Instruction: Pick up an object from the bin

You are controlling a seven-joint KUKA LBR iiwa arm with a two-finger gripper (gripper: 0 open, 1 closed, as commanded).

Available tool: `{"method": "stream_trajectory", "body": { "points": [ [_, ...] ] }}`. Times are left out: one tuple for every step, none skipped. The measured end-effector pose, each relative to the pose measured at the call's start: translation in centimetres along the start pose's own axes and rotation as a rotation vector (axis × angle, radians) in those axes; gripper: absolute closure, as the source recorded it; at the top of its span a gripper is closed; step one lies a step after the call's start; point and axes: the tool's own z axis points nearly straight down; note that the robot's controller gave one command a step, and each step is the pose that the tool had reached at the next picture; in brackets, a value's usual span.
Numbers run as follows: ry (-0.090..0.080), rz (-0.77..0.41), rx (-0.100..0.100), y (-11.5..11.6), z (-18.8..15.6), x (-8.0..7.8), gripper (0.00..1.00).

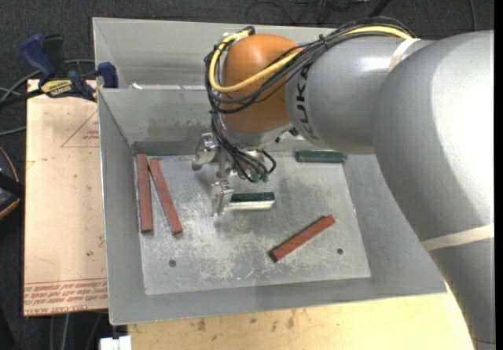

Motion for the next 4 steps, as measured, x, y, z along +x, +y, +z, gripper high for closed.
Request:
{"method": "stream_trajectory", "body": {
  "points": [
    [-0.009, -0.023, 0.002, -1.4, -0.3, -1.0, 0.0],
    [-0.016, -0.11, -0.001, -6.7, 1.7, 3.7, 1.0],
    [-0.016, -0.11, -0.001, -6.7, 1.7, 3.7, 1.0],
    [-0.008, -0.107, 0.002, -5.9, -14.0, 4.7, 1.0]
  ]
}}
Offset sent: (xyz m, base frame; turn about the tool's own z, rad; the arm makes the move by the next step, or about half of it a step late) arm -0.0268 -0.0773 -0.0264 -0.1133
